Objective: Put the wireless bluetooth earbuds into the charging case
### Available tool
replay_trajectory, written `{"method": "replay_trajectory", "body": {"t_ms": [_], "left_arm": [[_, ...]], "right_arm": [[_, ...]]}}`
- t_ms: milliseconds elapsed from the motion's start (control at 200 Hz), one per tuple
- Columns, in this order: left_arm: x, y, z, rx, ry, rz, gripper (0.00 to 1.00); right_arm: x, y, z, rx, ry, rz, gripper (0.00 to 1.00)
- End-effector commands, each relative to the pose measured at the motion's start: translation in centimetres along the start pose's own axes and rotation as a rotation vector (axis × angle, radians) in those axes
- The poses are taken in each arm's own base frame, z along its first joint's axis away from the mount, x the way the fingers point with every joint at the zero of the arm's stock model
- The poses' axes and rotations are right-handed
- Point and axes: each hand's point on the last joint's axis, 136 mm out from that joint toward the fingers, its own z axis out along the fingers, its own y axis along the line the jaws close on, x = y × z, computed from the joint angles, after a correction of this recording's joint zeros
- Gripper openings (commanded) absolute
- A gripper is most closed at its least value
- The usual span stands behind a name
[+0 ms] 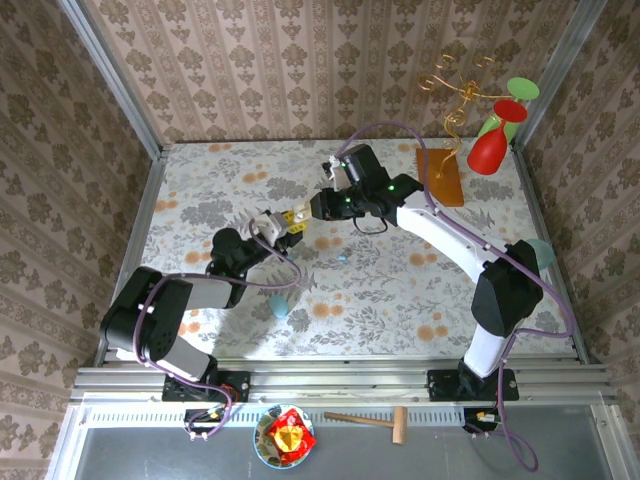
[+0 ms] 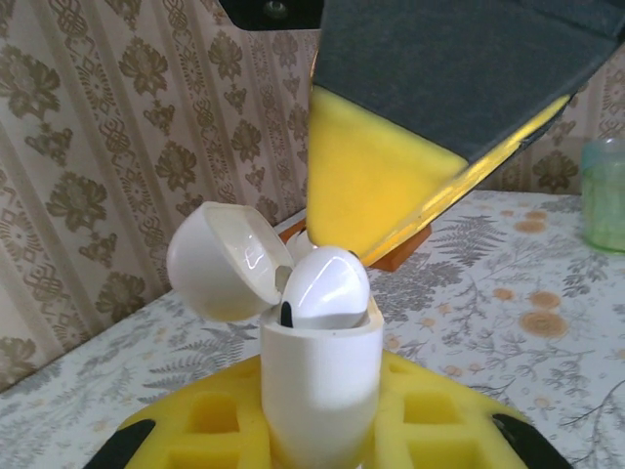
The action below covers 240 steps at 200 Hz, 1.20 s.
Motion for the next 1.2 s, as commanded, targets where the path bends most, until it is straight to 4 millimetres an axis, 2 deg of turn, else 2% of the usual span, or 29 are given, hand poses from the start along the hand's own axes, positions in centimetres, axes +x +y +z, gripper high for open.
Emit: {"method": "replay_trajectory", "body": {"t_ms": [0, 80, 370, 415, 515, 570, 705, 800, 965, 1195], "left_arm": [[-2.9, -1.6, -0.1, 0.097, -0.077, -0.04, 0.0], [-3.4, -1.8, -0.1, 0.112, -0.088, -0.055, 0.0], [-4.2, -1.8, -0.3, 0.142, -0.102, -0.093, 0.0], [-4.2, -1.8, -0.3, 0.141, -0.101, -0.093, 0.0], [-4.1, -1.4, -0.2, 0.118, -0.1, -0.078, 0.0], [-3.9, -1.0, -0.2, 0.093, -0.097, -0.063, 0.0], [-3.6, -0.2, -0.1, 0.042, -0.092, 0.01, 0.0], [-3.3, -0.3, 0.1, 0.045, -0.087, 0.04, 0.0], [-3.1, -0.3, 0.5, 0.05, -0.083, 0.035, 0.0], [-2.9, -0.6, 0.5, 0.056, -0.079, 0.022, 0.0]], "right_arm": [[0.8, 1.5, -1.2, -0.053, 0.04, -0.186, 0.22], [1.1, 2.2, -1.4, -0.095, 0.045, -0.244, 0.22], [1.0, 2.2, -2.1, -0.087, 0.051, -0.362, 0.2], [0.8, 2.0, -2.2, -0.07, 0.047, -0.357, 0.23], [-0.1, 1.6, -2.4, -0.036, 0.017, -0.276, 0.41], [-0.5, 0.9, -2.6, 0.011, -0.001, -0.198, 0.47], [-0.6, -1.1, -3.4, 0.138, -0.017, 0.039, 0.49], [-0.3, -1.1, -3.8, 0.144, -0.017, 0.152, 0.49], [-0.1, 0.6, -2.9, 0.029, -0.001, 0.23, 0.47], [-0.2, 0.8, -3.0, -0.003, -0.008, 0.214, 0.46]]}}
